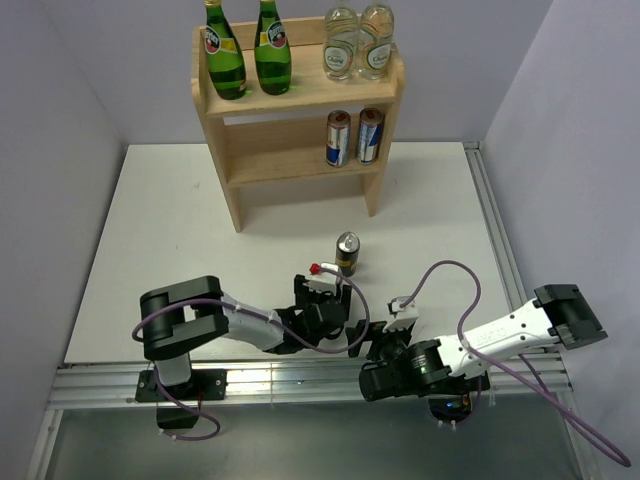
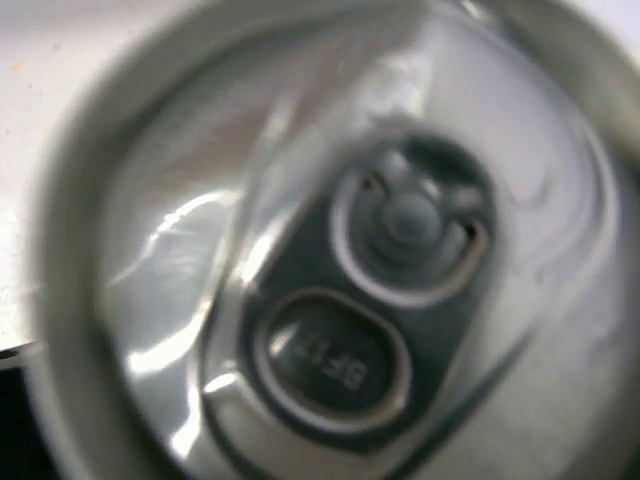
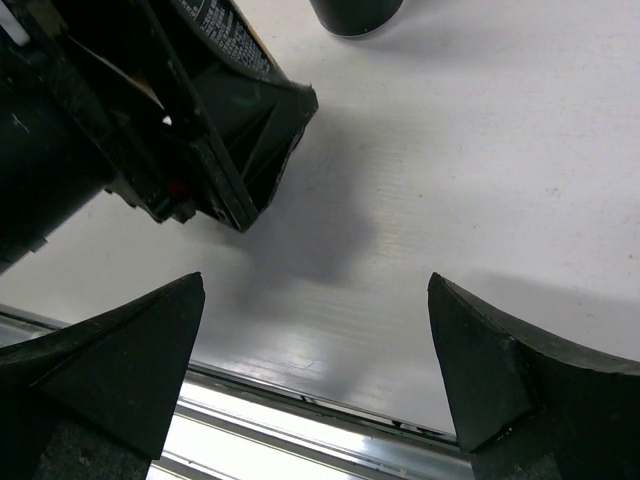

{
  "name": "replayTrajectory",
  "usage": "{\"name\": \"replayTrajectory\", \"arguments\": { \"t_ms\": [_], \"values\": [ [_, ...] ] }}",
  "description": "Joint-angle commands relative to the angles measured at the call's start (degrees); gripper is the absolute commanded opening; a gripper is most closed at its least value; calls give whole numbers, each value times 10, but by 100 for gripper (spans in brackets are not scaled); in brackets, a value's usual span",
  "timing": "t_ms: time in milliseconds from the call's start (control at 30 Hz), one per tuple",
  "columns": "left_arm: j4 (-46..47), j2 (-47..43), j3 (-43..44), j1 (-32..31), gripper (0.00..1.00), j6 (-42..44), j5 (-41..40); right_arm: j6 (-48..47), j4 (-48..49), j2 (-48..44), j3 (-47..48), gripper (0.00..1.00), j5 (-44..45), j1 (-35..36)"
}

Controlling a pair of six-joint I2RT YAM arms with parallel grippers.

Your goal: Place and organize the beverage onto the shelf

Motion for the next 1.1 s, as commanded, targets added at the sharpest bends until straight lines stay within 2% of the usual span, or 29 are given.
{"name": "replayTrajectory", "arguments": {
  "t_ms": [0, 100, 133, 233, 333, 433, 533, 667, 867, 1067],
  "values": [
    [85, 6, 16, 15, 90, 38, -3, 22, 0, 18, 26, 100, 36, 6],
    [88, 16, 24, 23, 63, 40, -17, 26, -5, 34, 33, 100, 37, 5],
    [88, 18, 29, 25, 42, 42, -18, 27, -6, 38, 35, 100, 36, 6],
    [63, 13, 37, 27, 5, 38, -39, 32, -14, 48, 41, 100, 37, 5],
    [20, -20, 35, 27, 1, 35, -62, 34, -16, 51, 42, 100, 37, 6],
    [-44, -85, 34, 32, 0, 39, -59, 31, -12, 48, 40, 100, 37, 5],
    [-112, -160, 46, 66, 0, 53, -24, 24, -1, 44, 34, 100, 39, 6],
    [-155, -252, 67, 136, 0, 101, 1, 10, 29, 39, 24, 100, 40, 5],
    [-199, -272, 157, 256, 0, 179, 55, -5, 58, 34, 11, 100, 38, 5],
    [-222, -241, 261, 330, 0, 192, 86, 10, 47, 33, 6, 100, 33, 6]
  ]
}}
